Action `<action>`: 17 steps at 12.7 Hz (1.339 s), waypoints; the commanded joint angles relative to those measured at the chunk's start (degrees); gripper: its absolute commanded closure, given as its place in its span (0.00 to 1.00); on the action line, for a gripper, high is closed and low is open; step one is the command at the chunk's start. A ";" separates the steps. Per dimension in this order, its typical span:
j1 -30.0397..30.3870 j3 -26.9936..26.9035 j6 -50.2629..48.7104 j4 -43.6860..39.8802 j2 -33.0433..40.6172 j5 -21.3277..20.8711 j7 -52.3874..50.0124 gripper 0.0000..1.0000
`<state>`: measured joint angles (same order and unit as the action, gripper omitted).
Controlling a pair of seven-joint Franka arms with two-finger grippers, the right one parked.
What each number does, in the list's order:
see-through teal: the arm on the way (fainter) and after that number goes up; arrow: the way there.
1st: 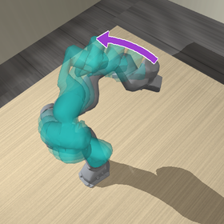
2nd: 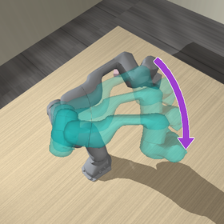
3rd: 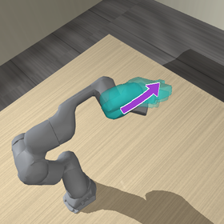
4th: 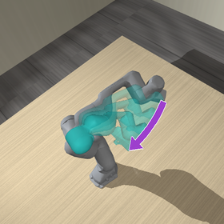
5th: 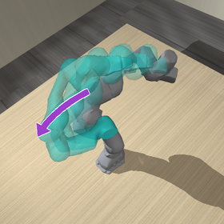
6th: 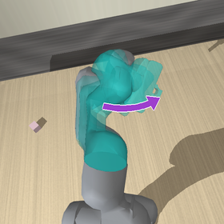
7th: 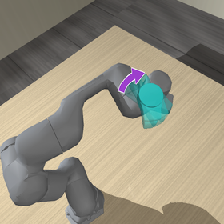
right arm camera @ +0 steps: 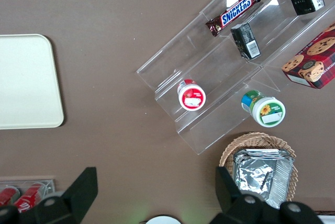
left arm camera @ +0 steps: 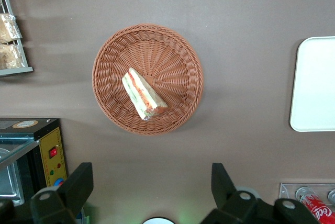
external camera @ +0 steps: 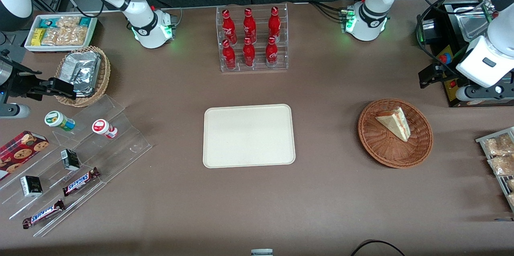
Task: Place sandwich from basket to tray
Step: 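Move the left gripper over the sandwich in the wicker basket, then lower the left gripper and close it on the wrapped sandwich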
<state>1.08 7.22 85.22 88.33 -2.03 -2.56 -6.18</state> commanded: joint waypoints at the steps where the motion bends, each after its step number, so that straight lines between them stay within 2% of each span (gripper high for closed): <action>1: 0.24 0.42 0.30 -0.97 -0.26 -0.51 0.82 0.00; 5: 1.03 -0.01 0.13 -0.53 -2.45 0.01 -0.05 0.00; 8: 1.12 -0.28 1.16 4.98 -4.03 -0.69 -5.82 0.00; 11: 1.12 -1.68 16.95 18.16 -2.81 -0.86 -23.90 0.00; 12: 1.12 -1.68 21.44 21.85 -2.81 -0.95 -27.18 0.00; 17: 1.21 -5.28 33.50 31.80 -3.86 -0.78 -33.62 0.00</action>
<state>1.95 2.56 115.66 116.44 -7.15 -2.83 -36.96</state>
